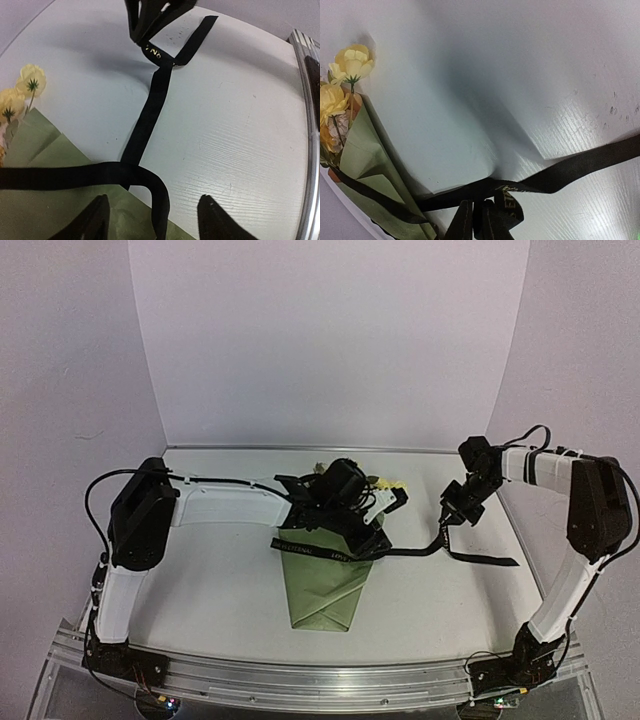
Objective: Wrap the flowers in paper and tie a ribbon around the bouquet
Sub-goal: Fold the left side of the ribbon for the folded bouquet, then adjust the left side of the ribbon on the folded bouquet, then pick up the right side of the ribbon from the center of the board.
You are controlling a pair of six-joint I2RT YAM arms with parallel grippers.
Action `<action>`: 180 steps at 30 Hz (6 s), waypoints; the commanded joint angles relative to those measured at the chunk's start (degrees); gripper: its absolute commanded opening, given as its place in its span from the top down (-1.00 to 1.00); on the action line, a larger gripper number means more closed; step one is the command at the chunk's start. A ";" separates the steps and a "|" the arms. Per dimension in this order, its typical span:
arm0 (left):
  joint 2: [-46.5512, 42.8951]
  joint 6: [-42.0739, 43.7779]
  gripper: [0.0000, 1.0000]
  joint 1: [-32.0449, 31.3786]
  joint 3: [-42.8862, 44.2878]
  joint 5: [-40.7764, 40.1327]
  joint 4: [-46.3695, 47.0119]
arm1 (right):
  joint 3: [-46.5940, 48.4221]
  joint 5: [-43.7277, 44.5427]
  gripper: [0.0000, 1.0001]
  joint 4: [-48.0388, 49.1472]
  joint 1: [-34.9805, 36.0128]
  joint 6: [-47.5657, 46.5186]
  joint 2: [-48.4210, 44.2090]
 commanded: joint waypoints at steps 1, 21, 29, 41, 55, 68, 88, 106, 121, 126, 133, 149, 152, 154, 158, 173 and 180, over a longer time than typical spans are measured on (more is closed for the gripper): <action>-2.04 -9.71 -0.37 1.63 0.52 -4.03 5.42 | -0.69 1.00 0.61 -2.46 0.27 -2.29 -3.35; -12.93 -48.04 -0.27 15.57 -9.57 -13.02 -5.50 | 21.66 -6.29 -0.30 -8.25 13.82 -25.82 7.28; -20.79 -48.85 -0.24 18.73 -20.85 -8.38 -2.39 | 39.55 -1.54 -0.36 -12.25 18.88 -33.62 23.72; -21.25 -48.25 -0.22 18.83 -21.09 -6.96 -2.16 | 45.84 -0.09 -0.10 -14.70 20.10 -32.20 32.06; -19.51 -47.43 -0.16 19.03 -19.95 -5.11 -1.99 | 43.77 1.24 0.98 -14.83 20.28 -28.84 28.13; -20.70 -37.19 -0.15 18.92 -22.39 0.21 0.20 | 14.68 21.85 1.00 -13.35 20.38 -15.16 0.25; -22.75 -30.25 -0.17 17.97 -23.91 -1.09 -0.83 | -16.12 18.49 -0.23 -4.52 12.50 -5.13 -15.83; -26.21 -27.29 -0.14 17.87 -24.76 -1.43 -3.90 | 3.23 11.52 -0.15 -11.06 1.77 -35.04 4.09; -27.65 -28.24 -0.15 17.87 -25.86 -0.54 -3.50 | 9.57 7.32 0.09 -20.54 0.77 -34.18 11.60; -28.23 -30.18 -0.16 17.57 -27.69 2.09 0.52 | 13.71 4.58 0.75 -24.22 0.70 -33.85 11.86; -28.29 -31.10 -0.16 17.06 -28.09 2.09 1.27 | 15.58 8.60 -0.09 -27.84 0.56 -35.45 12.37; -28.29 -31.19 -0.16 17.13 -26.65 2.42 1.38 | 22.44 3.71 -0.03 -27.89 -3.16 -22.48 22.78; -28.48 -31.63 -0.16 17.08 -26.88 2.65 1.72 | 24.01 3.94 0.03 -27.80 -3.16 -22.47 23.59; -28.56 -31.78 -0.16 17.13 -27.08 2.75 1.91 | 25.15 4.29 0.07 -27.89 -3.21 -22.69 24.19; -28.50 -31.96 -0.15 17.12 -27.03 2.98 1.96 | 26.71 2.64 0.50 -28.40 -3.15 -22.04 25.20; -25.95 -29.63 -0.18 12.37 -29.66 2.65 17.34 | 25.73 -13.58 1.00 -27.93 3.02 1.97 7.98; -21.26 -26.32 -0.29 8.55 -27.44 0.22 21.55 | 24.16 -11.44 1.00 -18.60 11.76 20.97 2.79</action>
